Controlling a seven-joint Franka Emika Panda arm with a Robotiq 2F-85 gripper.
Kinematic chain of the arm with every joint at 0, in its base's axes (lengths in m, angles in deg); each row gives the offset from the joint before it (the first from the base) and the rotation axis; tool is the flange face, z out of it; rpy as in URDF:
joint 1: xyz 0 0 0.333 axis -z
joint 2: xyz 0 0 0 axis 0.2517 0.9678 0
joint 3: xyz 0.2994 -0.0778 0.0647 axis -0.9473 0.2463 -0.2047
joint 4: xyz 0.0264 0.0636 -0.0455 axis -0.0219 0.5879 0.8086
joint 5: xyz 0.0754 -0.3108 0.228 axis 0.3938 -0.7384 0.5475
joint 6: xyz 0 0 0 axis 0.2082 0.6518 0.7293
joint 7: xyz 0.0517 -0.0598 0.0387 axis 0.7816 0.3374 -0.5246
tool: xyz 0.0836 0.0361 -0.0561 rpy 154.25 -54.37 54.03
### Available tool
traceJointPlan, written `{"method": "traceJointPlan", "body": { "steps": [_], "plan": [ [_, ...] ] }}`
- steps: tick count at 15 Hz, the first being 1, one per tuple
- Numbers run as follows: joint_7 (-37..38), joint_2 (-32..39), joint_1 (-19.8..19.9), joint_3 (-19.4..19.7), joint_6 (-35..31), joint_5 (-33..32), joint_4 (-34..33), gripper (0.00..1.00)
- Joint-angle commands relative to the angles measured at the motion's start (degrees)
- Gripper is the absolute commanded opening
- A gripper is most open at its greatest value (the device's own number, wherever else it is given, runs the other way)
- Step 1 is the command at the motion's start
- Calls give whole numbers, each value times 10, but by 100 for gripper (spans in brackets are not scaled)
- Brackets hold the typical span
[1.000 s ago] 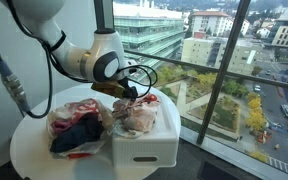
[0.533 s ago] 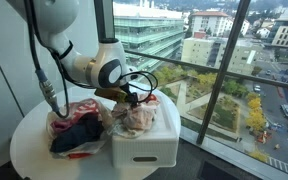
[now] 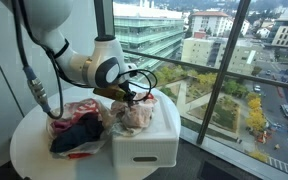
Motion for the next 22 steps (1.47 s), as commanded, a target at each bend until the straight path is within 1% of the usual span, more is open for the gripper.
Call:
{"method": "traceJointPlan", "body": {
  "steps": [1,2,3,4,5,6,7,10,13,15,17,22],
  "plan": [
    [79,-83,-44,62,-61,-70,70,0],
    [112,-105,-61,92,-76,-114,85,0],
    [151,-132,-75,122,-90,-170,98,4],
    [186,-151,-89,153,-95,-221,101,4],
    [216,-174,-87,169,-98,-272,101,4],
    [252,-199,-72,170,-95,-324,99,4],
    [287,-226,-51,159,-90,-373,100,4],
    [412,-312,22,102,-74,-522,106,4],
    [509,-387,73,43,-66,-603,126,4],
    [556,-422,95,10,-57,-633,136,4],
    [592,-434,114,-17,-40,-652,137,4],
    [618,-442,121,-50,-25,-658,159,4]
  ]
}}
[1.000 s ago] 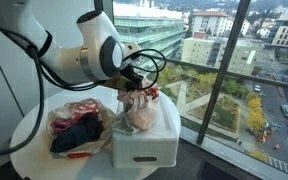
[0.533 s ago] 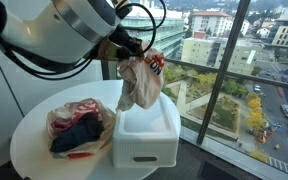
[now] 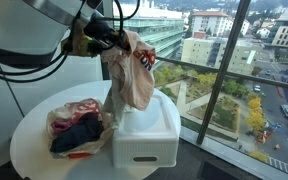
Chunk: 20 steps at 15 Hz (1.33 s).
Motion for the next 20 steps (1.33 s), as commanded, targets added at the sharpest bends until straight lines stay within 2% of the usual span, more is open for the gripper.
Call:
{"method": "traceJointPlan", "body": {
  "steps": [1,3,7,9,13,16,17,18,19,20],
  "plan": [
    [32,-17,17,-25,12,-19,12,4],
    [39,-11,26,-32,23,-23,11,4],
    [118,-14,80,-62,-8,-120,-7,4],
    [135,37,92,-66,6,-145,-18,4],
    [151,112,107,-88,79,-189,-24,4],
    [137,155,97,-80,63,-173,-28,4],
    [139,176,98,-80,61,-177,-34,6],
    [141,199,99,-78,54,-177,-40,19],
    [146,219,99,-77,49,-181,-46,40],
    [150,244,101,-73,32,-180,-52,47]
  ]
}}
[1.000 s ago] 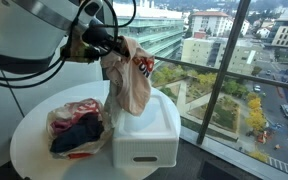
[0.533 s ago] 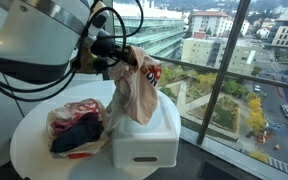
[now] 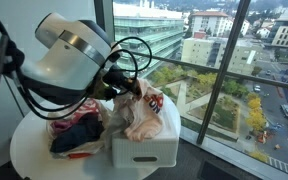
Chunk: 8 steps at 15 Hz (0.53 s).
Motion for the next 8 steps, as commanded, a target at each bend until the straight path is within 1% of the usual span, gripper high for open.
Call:
{"method": "traceJointPlan", "body": {
  "steps": [1,2,4,7,8],
  "plan": [
    [23,91,4,8,-58,-6,-43,54],
    [30,110,5,9,-77,-7,-50,63],
    [35,133,6,11,-106,-6,-61,77],
    [35,170,7,16,-121,-1,-87,100],
    [33,180,7,17,-118,-3,-95,100]
  ]
}}
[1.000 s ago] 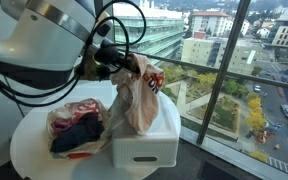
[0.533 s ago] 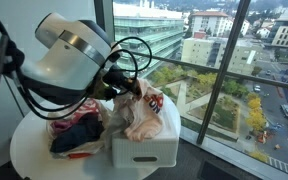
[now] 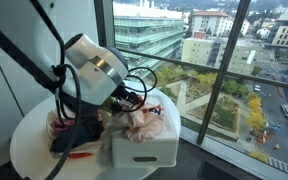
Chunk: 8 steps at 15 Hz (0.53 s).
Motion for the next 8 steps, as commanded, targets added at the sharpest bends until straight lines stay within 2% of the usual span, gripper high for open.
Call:
{"method": "traceJointPlan", "body": {
  "steps": [1,2,3,4,5,8],
  "plan": [
    [6,44,3,5,-13,-5,-42,100],
    [10,48,2,5,-9,-10,-48,100],
    [12,46,0,5,-8,-14,-51,75],
    [11,44,0,5,-8,-15,-51,75],
    [16,39,-1,5,-7,-22,-53,71],
    [18,29,-2,4,-5,-26,-53,46]
  ]
}}
